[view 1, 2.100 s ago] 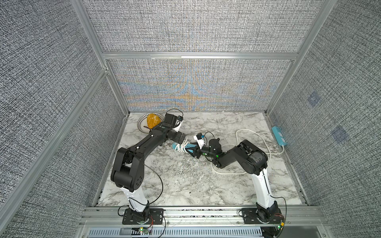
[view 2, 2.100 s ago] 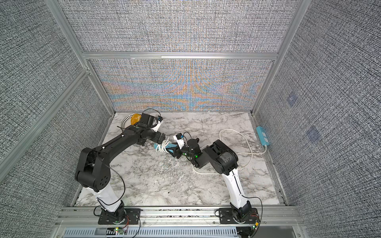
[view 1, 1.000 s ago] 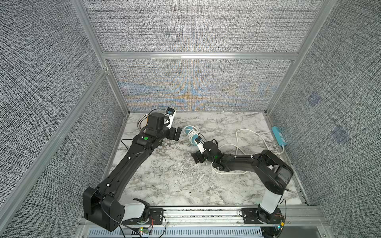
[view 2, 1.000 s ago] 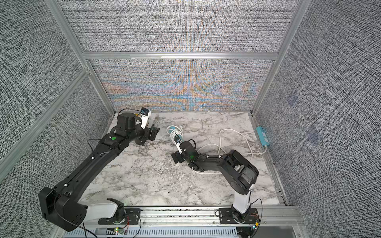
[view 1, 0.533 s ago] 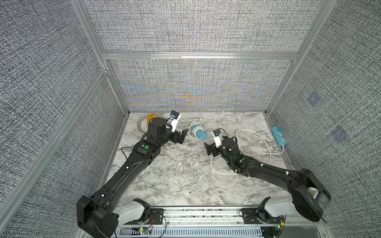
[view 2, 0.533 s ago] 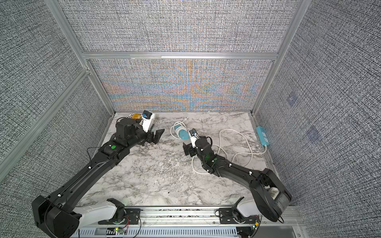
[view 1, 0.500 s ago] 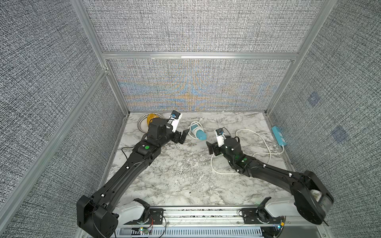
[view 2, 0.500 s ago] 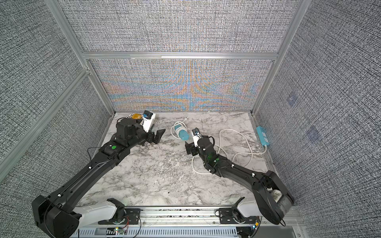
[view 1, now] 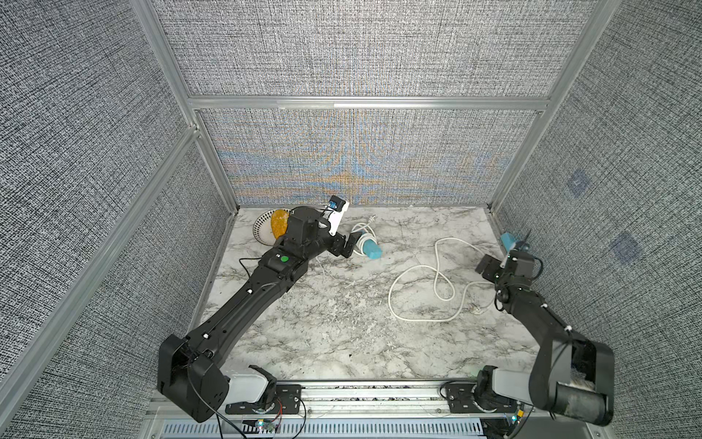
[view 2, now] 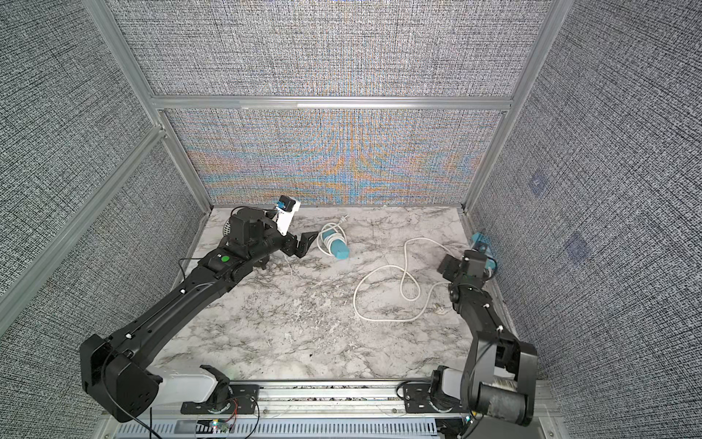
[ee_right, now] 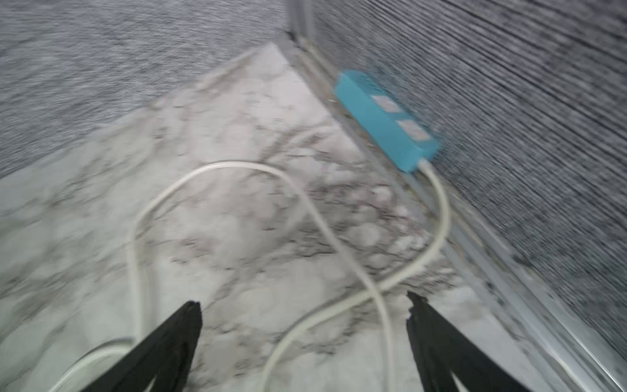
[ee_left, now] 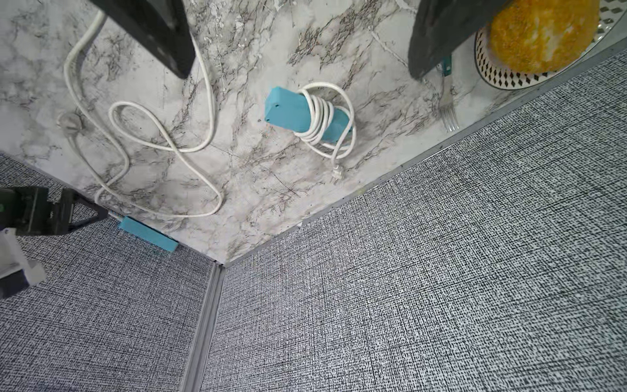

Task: Wrap the cord around the power strip
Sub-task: Adjust the power cord at the center of the board.

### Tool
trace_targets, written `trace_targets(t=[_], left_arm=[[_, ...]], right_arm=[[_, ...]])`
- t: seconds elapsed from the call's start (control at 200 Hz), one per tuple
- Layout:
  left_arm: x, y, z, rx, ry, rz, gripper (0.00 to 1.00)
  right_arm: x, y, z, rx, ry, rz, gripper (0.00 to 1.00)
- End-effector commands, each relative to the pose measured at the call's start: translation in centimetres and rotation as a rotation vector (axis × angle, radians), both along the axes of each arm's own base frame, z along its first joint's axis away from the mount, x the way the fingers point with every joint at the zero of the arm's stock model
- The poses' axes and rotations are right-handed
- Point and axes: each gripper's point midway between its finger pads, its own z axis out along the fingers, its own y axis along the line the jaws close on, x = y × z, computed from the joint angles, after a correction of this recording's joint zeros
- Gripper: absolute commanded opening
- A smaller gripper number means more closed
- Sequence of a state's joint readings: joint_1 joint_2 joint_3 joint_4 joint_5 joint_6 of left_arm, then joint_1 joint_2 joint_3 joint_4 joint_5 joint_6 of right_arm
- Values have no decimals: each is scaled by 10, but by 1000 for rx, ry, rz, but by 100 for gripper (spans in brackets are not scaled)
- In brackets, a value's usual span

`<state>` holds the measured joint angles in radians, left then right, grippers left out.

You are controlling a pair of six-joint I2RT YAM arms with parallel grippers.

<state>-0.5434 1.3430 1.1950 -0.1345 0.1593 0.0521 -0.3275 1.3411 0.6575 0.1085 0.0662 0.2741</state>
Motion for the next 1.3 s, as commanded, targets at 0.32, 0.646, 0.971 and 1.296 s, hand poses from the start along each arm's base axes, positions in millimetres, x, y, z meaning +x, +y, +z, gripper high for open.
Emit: trace_targets(t=[0.32, 0.646, 0.971, 1.296], left_arm=[[8, -11, -6, 40, 12, -42, 99], [9, -13, -16, 69, 34, -54, 100], [6, -6, -23, 114, 30, -45, 100], [4, -7, -29, 139, 31, -65, 100]], right_arm=[[-38, -42, -59, 138, 174, -183, 95], [-22, -62, -90, 161, 262, -249, 79], [11, -47, -87, 52, 330, -179, 78], [36, -45, -67, 33, 256, -205, 84]])
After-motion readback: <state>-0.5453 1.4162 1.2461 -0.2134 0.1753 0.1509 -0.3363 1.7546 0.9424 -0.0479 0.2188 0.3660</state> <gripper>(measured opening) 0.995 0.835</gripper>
